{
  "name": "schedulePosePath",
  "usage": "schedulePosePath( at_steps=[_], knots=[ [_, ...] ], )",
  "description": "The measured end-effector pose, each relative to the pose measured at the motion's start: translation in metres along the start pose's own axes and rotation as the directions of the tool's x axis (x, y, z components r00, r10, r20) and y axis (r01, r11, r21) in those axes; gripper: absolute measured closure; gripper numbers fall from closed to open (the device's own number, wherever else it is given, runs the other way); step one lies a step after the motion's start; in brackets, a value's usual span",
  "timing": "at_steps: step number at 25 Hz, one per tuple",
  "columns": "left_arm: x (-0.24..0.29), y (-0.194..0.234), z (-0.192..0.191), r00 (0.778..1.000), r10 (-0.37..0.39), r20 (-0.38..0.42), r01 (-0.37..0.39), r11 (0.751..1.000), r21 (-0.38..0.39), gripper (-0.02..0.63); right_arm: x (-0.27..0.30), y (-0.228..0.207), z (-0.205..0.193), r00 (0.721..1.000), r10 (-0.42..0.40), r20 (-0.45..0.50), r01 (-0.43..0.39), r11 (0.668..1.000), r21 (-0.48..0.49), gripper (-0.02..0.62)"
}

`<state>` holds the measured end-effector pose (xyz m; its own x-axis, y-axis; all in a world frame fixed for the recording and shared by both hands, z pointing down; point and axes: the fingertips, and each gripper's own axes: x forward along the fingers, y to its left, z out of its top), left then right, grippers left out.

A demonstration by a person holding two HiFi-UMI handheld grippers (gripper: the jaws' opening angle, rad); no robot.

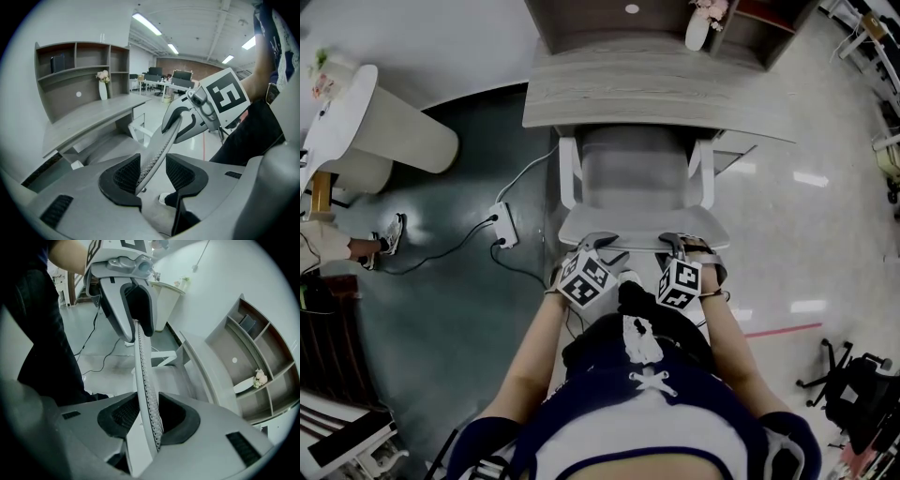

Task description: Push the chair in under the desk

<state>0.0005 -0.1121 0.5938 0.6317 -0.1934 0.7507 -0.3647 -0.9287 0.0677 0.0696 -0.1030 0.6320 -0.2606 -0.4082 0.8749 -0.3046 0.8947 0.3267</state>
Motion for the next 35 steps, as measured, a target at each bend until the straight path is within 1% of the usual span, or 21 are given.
schedulePosePath(
  at_steps=[4,14,19,26,35],
  knots=[
    [0.0,0.002,0.001,1.0,0.013,0.013,-0.013,1.0,0.011,0.433,0.001,-0.002,0.0,1.0,0.001,0.001,-0.001,1.0,0.004,0.482],
    [0.004,0.012,0.005,1.0,0.017,0.018,-0.018,0.999,0.034,0.428,0.004,-0.011,0.002,1.0,-0.018,0.006,0.018,1.0,0.02,0.482],
    [0.008,0.027,0.01,1.0,0.009,0.005,-0.009,1.0,0.026,0.426,0.011,-0.025,0.004,1.0,-0.02,0.002,0.02,1.0,0.019,0.482],
    [0.015,0.034,0.021,0.999,0.027,0.025,-0.027,0.999,0.023,0.428,0.014,-0.042,-0.002,1.0,0.0,0.002,0.0,1.0,0.015,0.479],
    [0.022,0.05,0.03,0.999,0.033,0.022,-0.033,0.999,0.019,0.428,0.02,-0.059,-0.004,1.0,0.003,0.005,-0.003,1.0,0.007,0.477]
  ],
)
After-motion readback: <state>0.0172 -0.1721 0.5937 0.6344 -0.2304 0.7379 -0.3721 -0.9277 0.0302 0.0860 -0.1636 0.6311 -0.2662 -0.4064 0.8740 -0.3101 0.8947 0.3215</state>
